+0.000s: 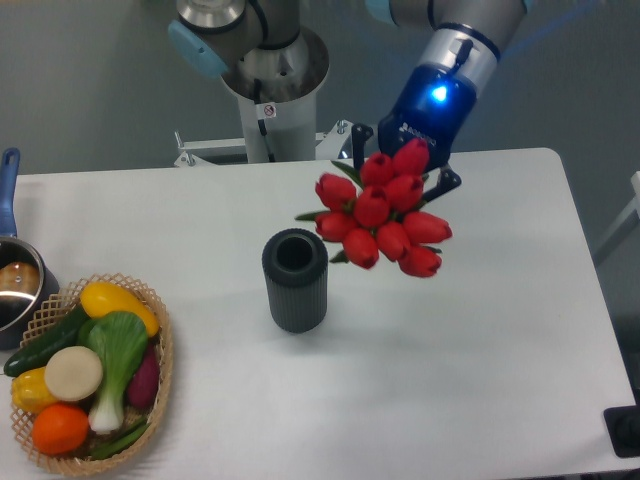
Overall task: Insert the flowers into the vase
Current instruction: 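Carry the tulips over the grey vase and lower stems into it, then push the tulip stems deeper into the vase with the gripper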
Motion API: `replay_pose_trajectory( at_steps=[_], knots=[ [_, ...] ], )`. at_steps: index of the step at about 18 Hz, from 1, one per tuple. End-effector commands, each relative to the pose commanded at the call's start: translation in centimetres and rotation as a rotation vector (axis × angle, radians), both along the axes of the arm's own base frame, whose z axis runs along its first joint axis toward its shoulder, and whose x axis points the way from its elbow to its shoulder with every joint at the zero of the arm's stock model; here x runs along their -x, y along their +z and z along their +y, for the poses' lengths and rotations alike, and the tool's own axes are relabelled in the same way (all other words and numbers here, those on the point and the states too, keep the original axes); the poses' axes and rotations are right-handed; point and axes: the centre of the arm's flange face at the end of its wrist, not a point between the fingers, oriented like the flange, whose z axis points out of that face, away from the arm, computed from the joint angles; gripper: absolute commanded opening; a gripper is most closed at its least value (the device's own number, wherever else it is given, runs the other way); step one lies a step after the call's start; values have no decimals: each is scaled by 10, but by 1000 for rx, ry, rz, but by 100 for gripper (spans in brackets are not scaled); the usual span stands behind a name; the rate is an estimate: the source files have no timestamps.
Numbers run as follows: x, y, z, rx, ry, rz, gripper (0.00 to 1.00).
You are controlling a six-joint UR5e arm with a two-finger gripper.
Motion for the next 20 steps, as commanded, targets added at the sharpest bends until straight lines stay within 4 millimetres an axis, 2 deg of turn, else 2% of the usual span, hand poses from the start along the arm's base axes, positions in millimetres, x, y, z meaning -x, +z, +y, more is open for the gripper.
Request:
replay_pose_trajectory(
  at_steps=[6,14,20],
  knots=[
    [-14,4,2,-42,-27,-20,0],
    [-31,-16,0,-40,-36,-9,0],
    [-28,-34,3,-31,-38,2,0]
  ],
)
